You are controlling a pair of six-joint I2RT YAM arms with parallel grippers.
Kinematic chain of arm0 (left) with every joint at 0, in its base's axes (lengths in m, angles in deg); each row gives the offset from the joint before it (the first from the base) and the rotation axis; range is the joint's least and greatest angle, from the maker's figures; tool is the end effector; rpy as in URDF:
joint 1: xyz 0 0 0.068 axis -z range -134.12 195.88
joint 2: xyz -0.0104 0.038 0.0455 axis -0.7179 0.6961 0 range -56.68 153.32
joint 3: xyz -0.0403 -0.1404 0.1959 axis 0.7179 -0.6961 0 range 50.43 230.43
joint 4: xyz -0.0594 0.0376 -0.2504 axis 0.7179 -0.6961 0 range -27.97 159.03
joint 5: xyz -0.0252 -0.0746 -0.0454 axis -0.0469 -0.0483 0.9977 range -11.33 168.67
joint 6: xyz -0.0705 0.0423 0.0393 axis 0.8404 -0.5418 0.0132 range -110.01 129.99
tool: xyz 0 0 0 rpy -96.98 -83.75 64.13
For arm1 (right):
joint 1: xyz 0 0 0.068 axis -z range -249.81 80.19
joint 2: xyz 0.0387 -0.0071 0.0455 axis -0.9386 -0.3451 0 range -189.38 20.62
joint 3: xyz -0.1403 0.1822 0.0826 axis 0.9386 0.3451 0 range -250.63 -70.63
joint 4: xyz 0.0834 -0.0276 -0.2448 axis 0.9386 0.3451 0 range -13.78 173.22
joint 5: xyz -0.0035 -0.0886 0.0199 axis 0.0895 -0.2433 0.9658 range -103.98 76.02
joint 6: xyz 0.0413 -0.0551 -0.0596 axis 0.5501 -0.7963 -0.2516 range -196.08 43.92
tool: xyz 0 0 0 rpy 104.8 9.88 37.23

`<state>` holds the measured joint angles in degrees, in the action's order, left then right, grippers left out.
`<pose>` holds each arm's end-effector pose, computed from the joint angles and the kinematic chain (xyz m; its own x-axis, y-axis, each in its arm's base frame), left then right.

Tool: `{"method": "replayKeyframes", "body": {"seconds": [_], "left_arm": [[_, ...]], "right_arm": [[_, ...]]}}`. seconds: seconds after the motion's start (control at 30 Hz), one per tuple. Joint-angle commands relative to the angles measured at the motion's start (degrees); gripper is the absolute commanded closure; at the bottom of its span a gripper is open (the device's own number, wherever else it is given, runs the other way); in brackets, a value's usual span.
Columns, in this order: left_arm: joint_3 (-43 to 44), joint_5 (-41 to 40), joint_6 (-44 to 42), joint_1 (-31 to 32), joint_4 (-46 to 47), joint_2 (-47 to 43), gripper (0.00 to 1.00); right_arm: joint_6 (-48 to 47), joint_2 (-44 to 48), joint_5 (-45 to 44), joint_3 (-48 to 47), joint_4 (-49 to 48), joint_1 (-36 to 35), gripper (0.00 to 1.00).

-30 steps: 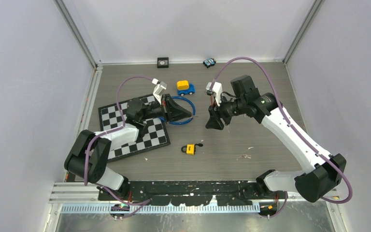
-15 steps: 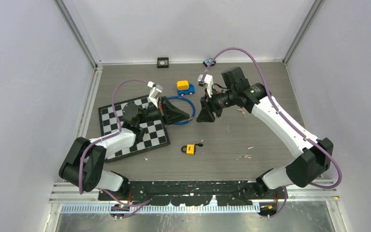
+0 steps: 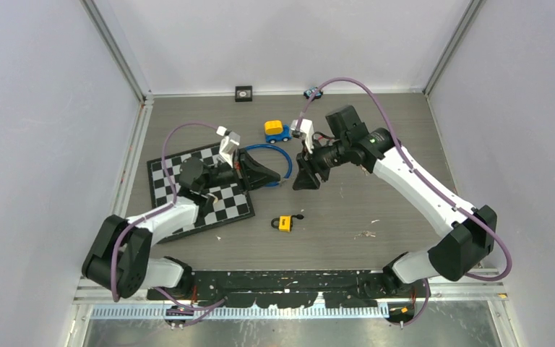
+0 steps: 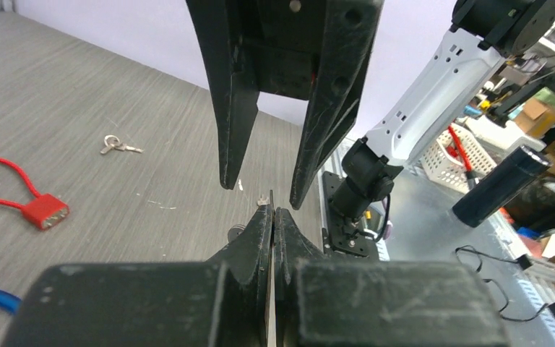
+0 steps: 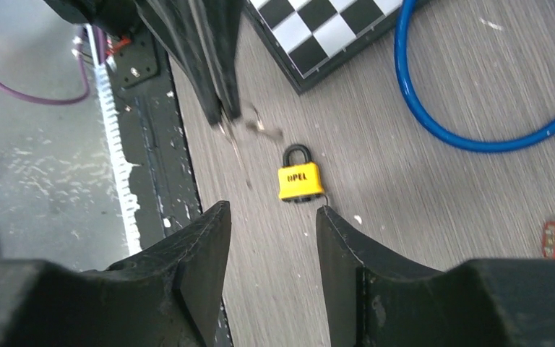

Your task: Unlock with the key

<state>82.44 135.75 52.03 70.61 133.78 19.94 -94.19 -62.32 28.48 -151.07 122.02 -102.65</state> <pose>0.2369 -0.1844 0.2540 -0.3993 -0.2167 -0.8908 0.9099 0.0254 -0.4140 0.2444 0.2233 0.2954 -0.3546 -0.5018 -0.7890 -0.9339 0.2319 0.2722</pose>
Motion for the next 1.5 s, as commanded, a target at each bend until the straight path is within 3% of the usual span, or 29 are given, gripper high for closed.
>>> {"method": "replayKeyframes", "body": {"seconds": [0.0,0.17,0.23,0.33,0.57,0.8,1.47], "left_arm": [[-0.74,2.2,-7.34,-2.69,-2.14,-5.07,1.0],[-0.89,6.05,-6.31,-8.99,-1.97,-8.02,1.0],[-0.41,8.07,-5.47,-11.67,-2.82,-9.5,1.0],[0.87,11.06,-4.73,-14.93,-5.41,-12.19,1.0],[5.33,15.41,-1.23,-17.36,-7.97,-16.13,1.0],[4.86,16.06,2.03,-17.61,-4.91,-17.77,1.0],[3.25,14.48,4.11,-17.61,-1.21,-18.11,1.0]], "right_arm": [[-2.84,5.18,-5.4,5.36,-1.55,1.16,0.46],[-2.12,5.87,-9.3,13.21,-6.65,1.99,0.42],[-1.9,4.19,-10.36,14.85,-8.04,1.72,0.28],[-3.71,-0.37,-13.4,14.75,-8.49,-0.33,0.22],[-4.81,-12.69,-19.0,10.54,-11.62,-6.45,0.21],[-3.51,-21.2,-25.22,5.26,-13.17,-13.04,0.22],[-2.76,-28.78,-30.56,0.31,-11.61,-18.33,0.31]]}}
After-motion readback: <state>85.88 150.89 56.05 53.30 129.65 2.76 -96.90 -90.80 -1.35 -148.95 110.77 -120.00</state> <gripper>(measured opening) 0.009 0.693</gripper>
